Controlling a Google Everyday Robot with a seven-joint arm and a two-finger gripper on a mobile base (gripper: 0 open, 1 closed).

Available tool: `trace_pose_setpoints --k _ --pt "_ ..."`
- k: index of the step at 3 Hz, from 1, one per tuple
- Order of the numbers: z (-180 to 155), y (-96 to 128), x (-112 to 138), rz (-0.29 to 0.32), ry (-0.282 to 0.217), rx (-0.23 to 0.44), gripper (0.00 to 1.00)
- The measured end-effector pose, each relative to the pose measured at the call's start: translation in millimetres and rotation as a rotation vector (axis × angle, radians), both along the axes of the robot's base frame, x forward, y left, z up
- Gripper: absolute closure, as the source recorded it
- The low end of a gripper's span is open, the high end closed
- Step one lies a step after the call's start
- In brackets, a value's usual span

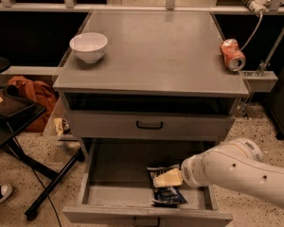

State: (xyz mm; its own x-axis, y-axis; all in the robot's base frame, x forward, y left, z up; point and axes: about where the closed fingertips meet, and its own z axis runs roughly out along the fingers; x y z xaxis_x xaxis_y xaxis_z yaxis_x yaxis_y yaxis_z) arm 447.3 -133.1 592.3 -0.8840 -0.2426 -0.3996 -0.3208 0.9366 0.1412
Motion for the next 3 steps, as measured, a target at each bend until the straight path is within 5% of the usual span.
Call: trace_pose_setpoints --k 2,3 --pt "-18.1 6.9 12.4 -0.035 0.018 0.014 0.0" --pt "-68.3 17.4 33.0 -0.058 0.054 0.011 0.0"
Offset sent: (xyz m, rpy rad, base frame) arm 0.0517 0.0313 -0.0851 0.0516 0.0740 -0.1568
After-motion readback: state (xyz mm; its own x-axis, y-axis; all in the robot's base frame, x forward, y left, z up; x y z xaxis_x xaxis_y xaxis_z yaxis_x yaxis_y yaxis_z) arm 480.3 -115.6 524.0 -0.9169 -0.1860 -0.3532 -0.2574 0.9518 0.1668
